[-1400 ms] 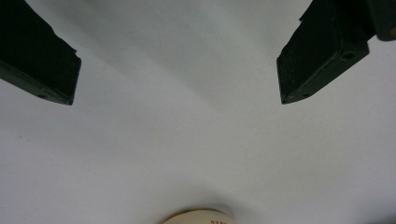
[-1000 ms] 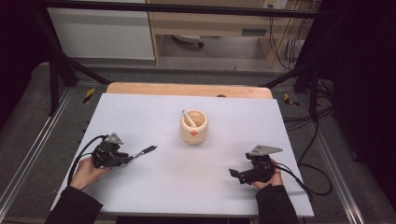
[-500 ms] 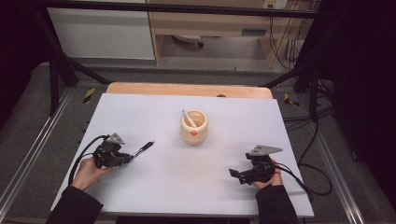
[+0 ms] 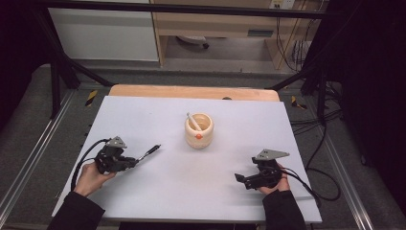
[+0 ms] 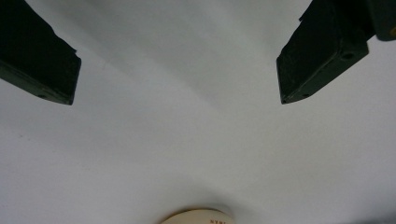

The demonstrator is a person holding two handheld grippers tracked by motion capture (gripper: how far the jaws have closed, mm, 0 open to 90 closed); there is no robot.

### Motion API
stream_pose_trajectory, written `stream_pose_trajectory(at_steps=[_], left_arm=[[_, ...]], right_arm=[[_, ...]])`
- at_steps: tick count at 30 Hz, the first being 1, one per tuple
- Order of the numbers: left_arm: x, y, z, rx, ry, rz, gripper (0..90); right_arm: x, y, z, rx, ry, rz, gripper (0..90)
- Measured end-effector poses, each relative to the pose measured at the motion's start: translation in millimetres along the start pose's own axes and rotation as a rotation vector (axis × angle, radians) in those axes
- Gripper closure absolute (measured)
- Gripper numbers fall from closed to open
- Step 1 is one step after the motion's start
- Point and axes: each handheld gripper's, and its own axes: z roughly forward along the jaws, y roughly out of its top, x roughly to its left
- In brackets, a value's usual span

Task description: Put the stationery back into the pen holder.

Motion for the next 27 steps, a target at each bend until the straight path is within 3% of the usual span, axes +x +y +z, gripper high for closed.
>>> stream_pose_trajectory(at_steps=[7, 14, 18, 22, 27], left_arm=[[-15.6, 7.7, 2.3, -0.007, -0.034, 0.026, 79.7], [-31.4, 14.9, 5.1, -0.02, -0.084, 0.048, 79.7], [-40.7, 19.4, 8.0, -0.016, -0.106, 0.067, 79.7], [-50.4, 24.7, 10.6, -0.016, -0.123, 0.083, 79.7], [-60.8, 31.9, 15.3, -0.008, -0.135, 0.103, 79.7]], right_arm=[[3.6, 1.3, 1.6, 0.019, 0.007, -0.027, 0.5], [8.1, 5.6, 1.3, 0.027, 0.011, -0.01, 0.9], [11.6, 7.9, 1.6, 0.034, 0.011, -0.048, 0.6], [15.6, 9.3, 2.5, 0.025, 0.049, -0.085, 0.6], [23.8, 14.7, 5.0, 0.025, 0.042, -0.145, 2.1]])
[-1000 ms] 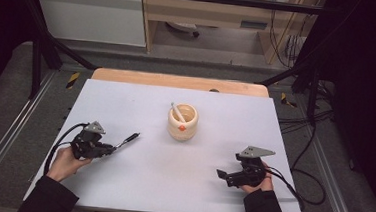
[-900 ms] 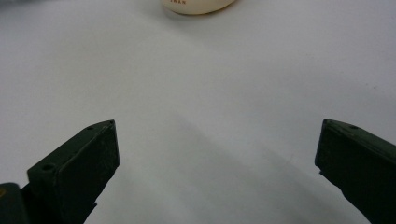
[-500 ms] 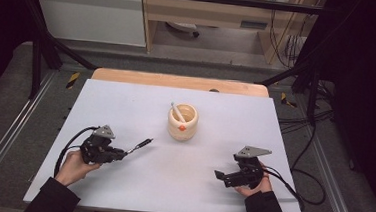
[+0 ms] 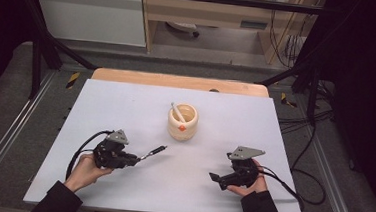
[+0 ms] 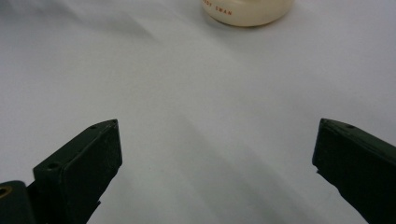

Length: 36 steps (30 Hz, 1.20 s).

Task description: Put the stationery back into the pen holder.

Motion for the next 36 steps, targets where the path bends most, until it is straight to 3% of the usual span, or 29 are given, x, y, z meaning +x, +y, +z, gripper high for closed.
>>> stream_pose_trajectory(at_steps=[11, 22, 32, 36], left_arm=[[-9.4, 14.8, 11.4, 0.031, -0.001, 0.021, 79.7], [-21.5, 32.9, 21.3, 0.058, 0.002, 0.046, 79.7], [-35.3, 58.5, 29.3, 0.069, -0.01, 0.074, 79.7], [-41.1, 67.1, 34.2, 0.091, -0.016, 0.097, 79.7]], right_arm=[[21.0, 21.8, 15.8, 0.016, -0.021, -0.171, 3.9], [44.7, 49.4, 30.8, 0.089, -0.062, -0.39, 5.2], [56.3, 59.5, 41.0, 0.141, -0.083, -0.529, 7.5], [59.0, 60.8, 43.0, 0.131, -0.084, -0.579, 9.6]])
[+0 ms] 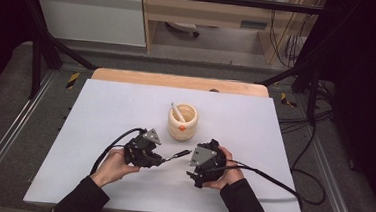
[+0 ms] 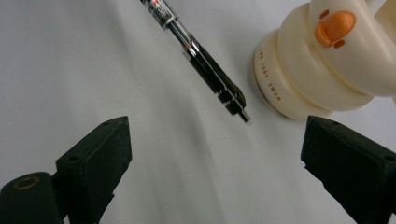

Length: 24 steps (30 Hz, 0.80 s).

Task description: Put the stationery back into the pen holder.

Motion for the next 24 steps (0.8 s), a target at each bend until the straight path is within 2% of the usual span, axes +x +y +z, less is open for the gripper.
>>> stream_pose_trajectory(at_steps=[5, 10, 20, 24], left_arm=[[-3.8, 10.4, 4.3, 0.022, 0.001, 0.01, 79.7], [-8.8, 18.7, 5.0, 0.032, 0.006, 0.023, 79.7], [-17.2, 31.8, 5.0, 0.044, 0.007, 0.048, 79.7], [-19.5, 35.4, 4.7, 0.049, 0.01, 0.061, 79.7]], right_arm=[[3.4, 4.3, 0.7, 0.006, -0.008, -0.093, 15.1], [7.0, 8.2, 0.5, -0.023, -0.039, -0.2, 22.1], [9.2, 11.8, 3.7, -0.027, -0.051, -0.332, 35.4], [9.7, 11.6, 5.1, -0.025, -0.05, -0.365, 42.7]])
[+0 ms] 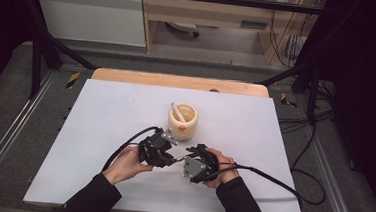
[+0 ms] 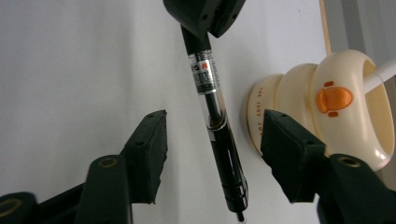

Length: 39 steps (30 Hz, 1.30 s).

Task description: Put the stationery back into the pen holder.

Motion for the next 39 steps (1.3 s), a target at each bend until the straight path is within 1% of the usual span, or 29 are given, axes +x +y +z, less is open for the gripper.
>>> stream_pose_trajectory(at_steps=[3, 5, 9, 11, 12, 13, 16, 19, 20, 25, 30, 31, 34, 35, 37, 39], left_arm=[[-1.7, 2.6, 0.2, 0.0, -0.002, 0.002, 79.7], [-3.2, 4.7, 0.8, 0.002, -0.003, 0.006, 79.7], [-5.5, 7.9, 2.3, 0.008, 0.001, 0.014, 79.7], [-6.1, 8.7, 3.1, 0.007, -0.001, 0.013, 79.7], [-6.4, 8.9, 3.3, 0.006, -0.001, 0.013, 79.7], [-6.5, 8.9, 3.6, 0.007, -0.002, 0.014, 79.7], [-6.2, 9.0, 4.8, 0.009, -0.006, 0.013, 79.7], [-6.2, 9.2, 5.9, 0.012, -0.01, 0.015, 79.7], [-6.1, 9.3, 6.1, 0.011, -0.011, 0.014, 79.7], [-6.0, 9.6, 6.2, 0.01, -0.014, 0.012, 79.7], [-5.7, 8.9, 5.0, 0.0, -0.015, 0.019, 79.5], [-5.4, 8.7, 4.5, -0.002, -0.012, 0.028, 79.5], [-4.8, 7.2, 3.5, -0.016, -0.005, 0.034, 78.6], [-4.7, 6.2, 3.2, -0.03, -0.003, 0.033, 78.1], [-4.1, 3.8, 1.3, -0.046, 0.015, 0.04, 74.5], [-3.3, -0.5, -1.3, -0.059, 0.046, 0.055, 63.7]], right_arm=[[1.2, -0.3, 0.8, 0.008, -0.004, -0.023, 47.9], [1.5, -0.4, 1.2, 0.003, -0.009, -0.044, 51.6], [2.5, 0.1, 0.2, -0.011, -0.027, -0.105, 60.9], [2.7, 0.2, 0.6, -0.019, -0.022, -0.119, 63.0], [3.6, 0.3, 0.5, -0.018, -0.021, -0.117, 64.2], [2.9, 0.4, 0.8, -0.021, -0.017, -0.134, 65.1], [3.3, 0.9, 1.1, -0.028, -0.011, -0.143, 67.1], [4.0, 1.0, 1.6, -0.033, -0.007, -0.14, 70.1], [3.6, 1.0, 1.7, -0.036, -0.007, -0.149, 71.6], [3.7, 0.9, 1.5, -0.033, 0.01, -0.155, 77.5], [3.6, 0.8, 1.0, -0.034, 0.011, -0.159, 78.9], [3.6, 0.9, 0.9, -0.035, 0.011, -0.157, 79.2], [3.4, 0.9, 1.0, -0.035, 0.018, -0.138, 79.6], [2.9, 0.9, 0.9, -0.038, 0.02, -0.132, 79.6], [1.7, 0.7, 0.4, -0.041, 0.017, -0.117, 79.6], [-0.6, -0.7, -0.6, -0.03, 0.012, -0.108, 79.7]])
